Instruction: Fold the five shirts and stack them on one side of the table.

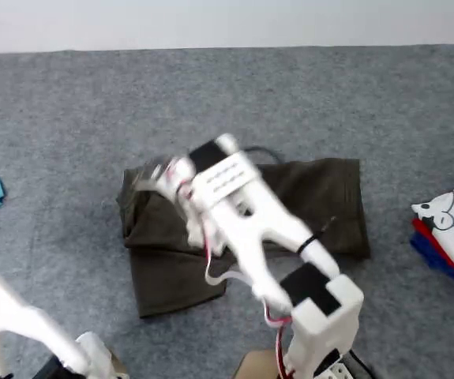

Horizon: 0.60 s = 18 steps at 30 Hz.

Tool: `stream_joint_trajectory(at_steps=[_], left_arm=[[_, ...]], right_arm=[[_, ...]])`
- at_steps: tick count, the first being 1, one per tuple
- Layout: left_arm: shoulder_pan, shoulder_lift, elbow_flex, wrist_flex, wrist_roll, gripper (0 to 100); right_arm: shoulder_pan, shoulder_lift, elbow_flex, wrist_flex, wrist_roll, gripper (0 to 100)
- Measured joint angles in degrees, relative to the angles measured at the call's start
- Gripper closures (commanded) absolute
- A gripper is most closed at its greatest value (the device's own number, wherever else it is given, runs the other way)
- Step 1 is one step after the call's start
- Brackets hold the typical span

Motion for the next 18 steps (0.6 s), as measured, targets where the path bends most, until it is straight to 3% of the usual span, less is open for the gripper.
stream_joint_trajectory(at_steps=[5, 11, 18], left_arm=[[-4.92, 0.00, 0.00, 0.00, 0.00, 99], [-9.14, 0.00, 0.00, 0.00, -0.09, 99], [-10.37, 0.00, 0.00, 0.44, -0.09, 99]], right_arm=[[-6.07, -10.02, 13.27, -3.52, 0.79, 82.4], [-11.69, -17.58, 30.95, -15.30, 2.99, 82.3], [-12.22, -17.85, 36.04, -24.00, 6.51, 82.3]])
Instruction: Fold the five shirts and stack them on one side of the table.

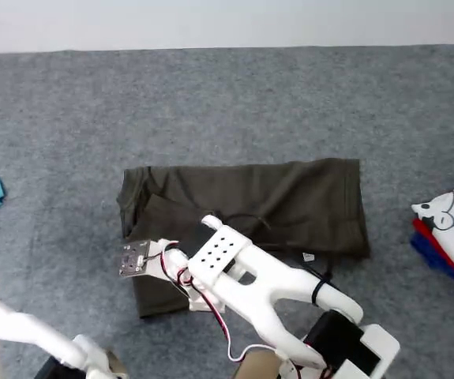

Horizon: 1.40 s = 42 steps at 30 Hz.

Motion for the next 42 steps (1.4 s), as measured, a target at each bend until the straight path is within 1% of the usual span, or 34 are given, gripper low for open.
stream_joint_trajectory(at_steps=[6, 12, 18, 21, 26, 33, 36, 37, 39, 41, 42], left_arm=[[-0.35, 0.00, 0.00, 0.70, 0.00, 99], [-2.20, 0.00, 0.00, 0.70, 0.00, 99], [-2.29, 0.00, 0.00, 0.70, 0.00, 99], [-2.29, 0.00, 0.00, 0.70, 0.00, 99], [-2.29, 0.00, 0.00, 0.70, 0.00, 99], [-2.29, 0.00, 0.00, 0.70, 0.00, 99], [-2.29, 0.00, 0.00, 0.70, 0.00, 99], [-2.29, 0.00, 0.00, 0.70, 0.00, 99], [-2.29, 0.00, 0.00, 0.70, 0.00, 99], [-2.29, 0.00, 0.00, 0.70, 0.00, 99], [-2.29, 0.00, 0.00, 0.70, 0.00, 99]], right_arm=[[0.00, 2.37, 0.00, -2.46, 3.08, 82.5], [0.00, 8.18, 0.00, -3.87, 3.60, 83.4], [0.09, 9.76, -0.44, -6.07, 5.71, 96.1], [0.09, 11.08, -1.05, -6.51, 6.51, 98.9], [0.70, 11.96, -1.67, -6.07, 6.51, 98.7], [4.22, 12.57, -9.05, -0.53, 6.59, 98.7], [4.66, 12.92, -11.34, 1.32, 6.59, 98.2], [4.66, 12.92, -11.69, 1.93, 6.59, 97.1], [4.40, 12.92, -12.13, 3.16, 6.59, 91.1], [2.90, 12.92, -12.22, 5.36, 6.51, 85.3], [1.93, 12.92, -12.22, 6.59, 6.51, 84.1]])
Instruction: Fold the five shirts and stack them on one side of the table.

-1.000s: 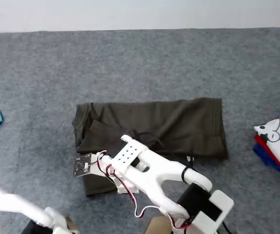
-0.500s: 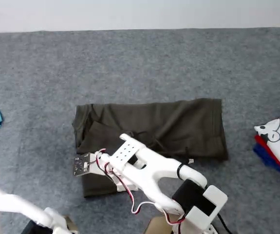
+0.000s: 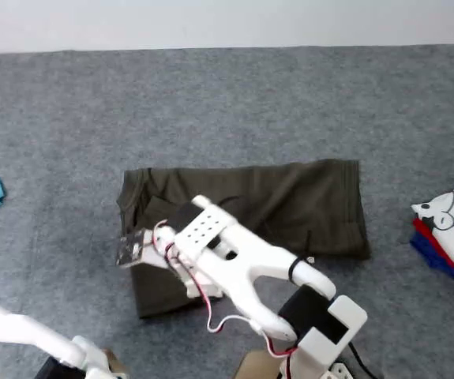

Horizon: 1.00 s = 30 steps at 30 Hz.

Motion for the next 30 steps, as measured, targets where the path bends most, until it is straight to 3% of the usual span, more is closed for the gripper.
stream_joint_trajectory(at_steps=[10, 19, 27, 30], left_arm=[[0.00, 0.00, 0.00, 0.00, -1.76, 99], [0.00, 0.00, 0.00, 0.00, -1.76, 99], [0.00, 0.00, 0.00, 0.00, -1.76, 99], [0.00, 0.00, 0.00, 0.00, -1.76, 99]], right_arm=[[-8.97, -2.37, 0.00, 1.23, -4.92, 83.8], [-9.32, 4.66, -1.05, -5.89, -4.92, 84.0], [-9.23, 12.04, -9.67, -4.48, -4.92, 84.3], [-9.23, 15.03, -13.36, -2.02, -4.92, 89.2]])
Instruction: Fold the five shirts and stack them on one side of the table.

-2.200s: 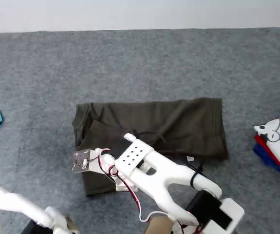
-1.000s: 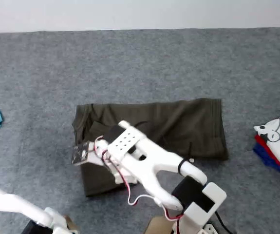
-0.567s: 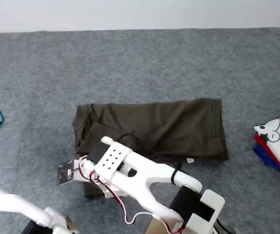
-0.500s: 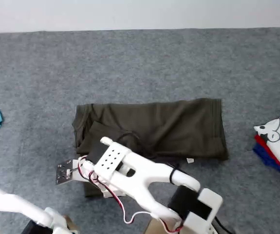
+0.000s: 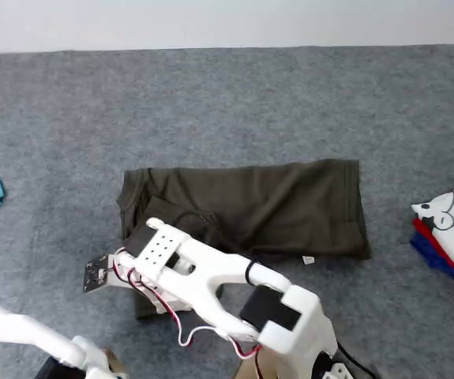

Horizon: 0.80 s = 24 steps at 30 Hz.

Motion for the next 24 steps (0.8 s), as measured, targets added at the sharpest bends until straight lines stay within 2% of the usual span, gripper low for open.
stream_joint_trajectory(at_steps=[4, 16, 24], left_arm=[[0.00, 0.00, 0.00, 0.00, 0.00, 99], [0.00, 0.00, 0.00, 0.00, 0.00, 99], [0.00, 0.00, 0.00, 0.00, 0.00, 99]], right_arm=[[0.26, 3.96, -5.45, 2.90, 0.62, 98.6], [3.08, 6.15, -13.36, 9.23, 2.37, 98.7], [10.46, 6.24, -22.42, 10.11, 2.37, 98.7]])
